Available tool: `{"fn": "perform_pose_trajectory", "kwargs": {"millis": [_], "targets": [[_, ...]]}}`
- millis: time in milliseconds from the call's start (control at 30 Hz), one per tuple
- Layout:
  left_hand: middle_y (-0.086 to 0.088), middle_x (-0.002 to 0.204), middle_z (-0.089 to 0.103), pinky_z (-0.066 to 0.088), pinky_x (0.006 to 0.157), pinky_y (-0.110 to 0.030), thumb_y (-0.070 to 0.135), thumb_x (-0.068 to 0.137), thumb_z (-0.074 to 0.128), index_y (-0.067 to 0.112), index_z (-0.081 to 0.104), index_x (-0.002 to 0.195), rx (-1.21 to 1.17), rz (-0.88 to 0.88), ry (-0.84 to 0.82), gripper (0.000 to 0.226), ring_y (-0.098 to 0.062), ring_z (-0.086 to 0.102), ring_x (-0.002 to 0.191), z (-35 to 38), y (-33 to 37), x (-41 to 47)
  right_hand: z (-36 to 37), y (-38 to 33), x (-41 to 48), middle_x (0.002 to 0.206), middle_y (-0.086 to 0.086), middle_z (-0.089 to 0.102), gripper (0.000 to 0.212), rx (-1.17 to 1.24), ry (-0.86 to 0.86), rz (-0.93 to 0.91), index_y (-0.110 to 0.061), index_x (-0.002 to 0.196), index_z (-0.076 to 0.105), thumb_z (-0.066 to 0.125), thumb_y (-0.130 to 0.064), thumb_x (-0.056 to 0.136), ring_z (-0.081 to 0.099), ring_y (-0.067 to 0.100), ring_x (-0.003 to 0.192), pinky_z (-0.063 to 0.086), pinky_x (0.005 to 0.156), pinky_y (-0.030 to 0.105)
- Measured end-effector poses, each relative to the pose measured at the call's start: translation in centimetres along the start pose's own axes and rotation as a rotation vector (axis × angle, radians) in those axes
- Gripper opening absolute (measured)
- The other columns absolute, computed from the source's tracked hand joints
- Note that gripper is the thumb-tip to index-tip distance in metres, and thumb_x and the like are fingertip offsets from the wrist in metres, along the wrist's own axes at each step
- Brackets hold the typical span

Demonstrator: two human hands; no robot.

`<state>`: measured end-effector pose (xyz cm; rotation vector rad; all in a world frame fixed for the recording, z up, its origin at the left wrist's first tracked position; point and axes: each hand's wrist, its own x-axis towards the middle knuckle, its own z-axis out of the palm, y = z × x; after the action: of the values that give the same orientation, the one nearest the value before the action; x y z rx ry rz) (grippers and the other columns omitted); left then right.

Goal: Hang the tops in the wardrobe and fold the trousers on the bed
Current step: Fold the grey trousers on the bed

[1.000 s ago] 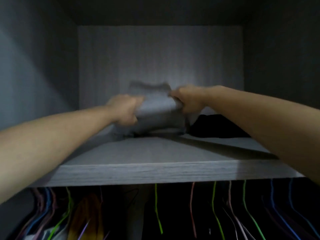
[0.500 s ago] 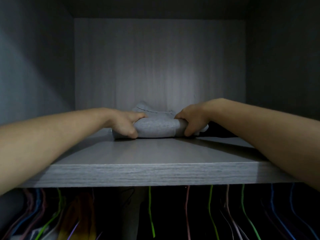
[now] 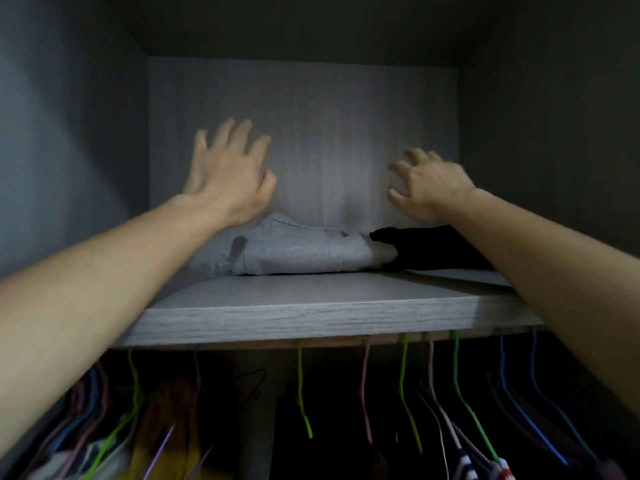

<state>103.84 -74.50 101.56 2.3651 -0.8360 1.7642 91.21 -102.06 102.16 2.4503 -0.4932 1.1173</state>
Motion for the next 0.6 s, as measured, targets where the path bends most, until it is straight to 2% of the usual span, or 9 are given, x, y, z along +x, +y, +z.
{"fn": "perform_pose_trajectory", "kwargs": {"millis": [167,333,600], "targets": [[-0.018,0.161,0.013,0.016,0.116,-0.061,0.053,0.098,0.025,0.02,0.021,0.154,0.041,0.005,0.033,0.065,-0.036,0.012,0.148,-1.0,1.6,-1.4,-2.0,1.5,-4.1,0.158,0.014,0.028,0.061,-0.048,0.105,0.054,-0.022,0.149,0.037,0.044,-0.051,0.096,0.035,0.037,0.138,0.039,0.106,0.051],[-0.019,0.163,0.003,0.012,0.116,-0.063,0.058,0.097,0.023,0.021,0.013,0.156,-0.01,0.02,0.087,0.07,-0.037,0.004,0.15,-1.9,2.2,-2.3,-4.3,2.9,-8.2,0.157,0.015,0.029,0.061,-0.124,0.165,0.087,-0.023,0.15,0.035,0.044,-0.051,0.096,0.038,0.039,0.137,0.041,0.104,0.053],[-0.017,0.163,0.007,0.009,0.115,-0.066,0.058,0.098,0.02,0.014,0.016,0.155,-0.176,-0.034,0.111,0.072,-0.037,0.002,0.15,-8.5,7.0,-6.8,-11.1,5.9,-18.6,0.157,0.02,0.03,0.06,-0.235,0.238,0.078,-0.02,0.15,0.038,0.04,-0.051,0.098,0.034,0.039,0.14,0.037,0.106,0.052]]}}
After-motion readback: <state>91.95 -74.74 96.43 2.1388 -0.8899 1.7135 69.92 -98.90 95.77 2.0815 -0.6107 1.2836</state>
